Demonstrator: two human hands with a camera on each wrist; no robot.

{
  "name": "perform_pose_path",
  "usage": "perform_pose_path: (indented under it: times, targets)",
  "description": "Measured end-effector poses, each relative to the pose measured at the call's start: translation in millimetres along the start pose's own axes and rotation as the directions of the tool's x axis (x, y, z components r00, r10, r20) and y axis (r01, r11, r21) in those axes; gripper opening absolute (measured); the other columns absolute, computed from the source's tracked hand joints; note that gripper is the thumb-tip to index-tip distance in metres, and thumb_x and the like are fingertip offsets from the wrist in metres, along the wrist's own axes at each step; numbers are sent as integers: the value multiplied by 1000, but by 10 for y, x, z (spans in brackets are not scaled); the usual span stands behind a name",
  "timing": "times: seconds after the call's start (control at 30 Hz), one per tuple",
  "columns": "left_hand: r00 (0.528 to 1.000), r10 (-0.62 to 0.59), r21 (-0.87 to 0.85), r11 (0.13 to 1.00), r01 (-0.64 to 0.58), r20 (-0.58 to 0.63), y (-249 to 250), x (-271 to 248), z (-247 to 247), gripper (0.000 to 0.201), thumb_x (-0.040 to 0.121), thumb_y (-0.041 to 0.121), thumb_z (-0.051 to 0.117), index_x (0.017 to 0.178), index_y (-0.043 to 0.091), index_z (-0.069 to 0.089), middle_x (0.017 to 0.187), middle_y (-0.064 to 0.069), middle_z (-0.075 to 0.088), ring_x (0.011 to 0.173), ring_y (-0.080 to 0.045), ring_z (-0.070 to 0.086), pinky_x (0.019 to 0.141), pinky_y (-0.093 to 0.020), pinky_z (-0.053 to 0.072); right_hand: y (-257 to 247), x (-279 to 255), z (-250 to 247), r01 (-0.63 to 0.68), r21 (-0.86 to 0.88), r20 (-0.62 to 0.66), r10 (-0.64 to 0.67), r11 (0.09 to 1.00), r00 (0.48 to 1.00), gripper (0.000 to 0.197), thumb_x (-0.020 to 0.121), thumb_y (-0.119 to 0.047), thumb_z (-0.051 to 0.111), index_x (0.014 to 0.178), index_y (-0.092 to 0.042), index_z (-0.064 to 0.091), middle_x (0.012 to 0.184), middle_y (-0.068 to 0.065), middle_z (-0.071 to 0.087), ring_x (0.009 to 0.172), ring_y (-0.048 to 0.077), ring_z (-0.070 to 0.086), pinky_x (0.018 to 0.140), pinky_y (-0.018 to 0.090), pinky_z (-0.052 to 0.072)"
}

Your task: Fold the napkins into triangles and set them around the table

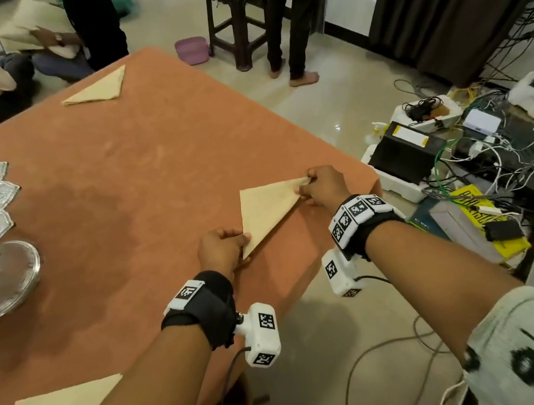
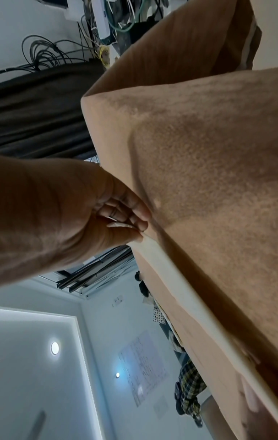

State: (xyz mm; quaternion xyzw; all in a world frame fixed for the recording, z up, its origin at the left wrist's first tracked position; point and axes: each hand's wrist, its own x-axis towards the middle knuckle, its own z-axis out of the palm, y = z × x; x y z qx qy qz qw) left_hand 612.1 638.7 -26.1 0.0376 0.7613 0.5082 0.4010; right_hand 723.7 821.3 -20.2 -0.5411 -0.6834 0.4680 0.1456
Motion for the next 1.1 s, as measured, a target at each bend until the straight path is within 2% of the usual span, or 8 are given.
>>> perform_pose_path:
  times: [0.3, 0.43, 0.6, 0.7, 0.77, 0.87, 0.97, 1.1]
  targets:
    - [999, 9, 56, 998, -6, -54, 34, 44, 51, 13, 82, 7, 73, 81, 12, 60, 89, -12, 64, 65, -20, 60, 45, -24, 55, 72, 127, 84, 29, -37, -19, -29, 999, 999, 41, 80, -4, 73, 118, 1, 60, 98, 14, 67, 54, 13, 60, 44, 16, 51]
    - [998, 14, 83, 996, -9, -63, 44, 37, 47, 15, 81, 11, 75, 81, 12, 60, 87, -12, 65, 60, -20, 62, 49, -28, 57, 17, 135, 65, 5, -28, -6, -5, 1000, 1000, 37, 79, -1, 73, 113, 0, 60, 73, -1, 55, 58, 18, 60, 56, 29, 58]
    - [993, 44, 219, 976, -20, -110, 111, -16, 0, 26, 80, 31, 76, 88, 14, 58, 83, -8, 66, 60, -21, 62, 65, -42, 59, 10, 58, 33, 181, -311, -57, -208, 933, 976, 43, 78, -16, 74, 114, -11, 52, 112, 4, 52, 94, 21, 54, 79, 32, 45]
    - [948, 311, 535, 813, -232, -61, 117, -196, -71, 27, 87, 33, 64, 111, 22, 58, 110, 2, 61, 97, -20, 59, 83, -38, 51, -1, -157, -32, 376, -415, -63, -438, 829, 897, 31, 86, -13, 62, 115, -14, 52, 114, 5, 50, 100, 22, 51, 79, 35, 44]
    - [877, 462, 735, 548, -400, 132, 62, -387, -61, 37, 93, 32, 55, 129, 25, 51, 130, 3, 50, 118, -22, 49, 95, -41, 44, 47, -266, -39, 447, -522, 25, -510, 727, 860, 27, 89, -17, 57, 116, -16, 55, 118, 4, 51, 110, 22, 48, 83, 35, 42]
    - [861, 365, 875, 198, -442, 353, -97, -556, 3, 54, 98, 42, 36, 148, 21, 27, 156, 1, 25, 141, -22, 24, 110, -46, 26, 183, -360, 29, 494, -654, 256, -446, 574, 858, 41, 95, -31, 47, 135, -21, 46, 145, 2, 39, 130, 23, 37, 101, 42, 32]
    - [908, 155, 888, 203, -414, 388, -215, -577, 1, 65, 98, 49, 27, 153, 19, 7, 161, 3, 1, 147, -18, 2, 114, -50, 14, 336, -425, 87, 473, -688, 356, -311, 550, 881, 54, 99, -42, 32, 149, -22, 22, 158, -2, 15, 143, 20, 18, 113, 49, 16]
    - [903, 183, 825, 367, -429, 388, -164, -461, -49, 60, 99, 46, 33, 150, 19, 18, 160, -1, 11, 145, -22, 13, 115, -49, 19, 330, -501, 105, 417, -681, 319, -269, 602, 909, 59, 100, -43, 29, 152, -24, 7, 160, -3, -4, 147, 18, -2, 115, 52, 5]
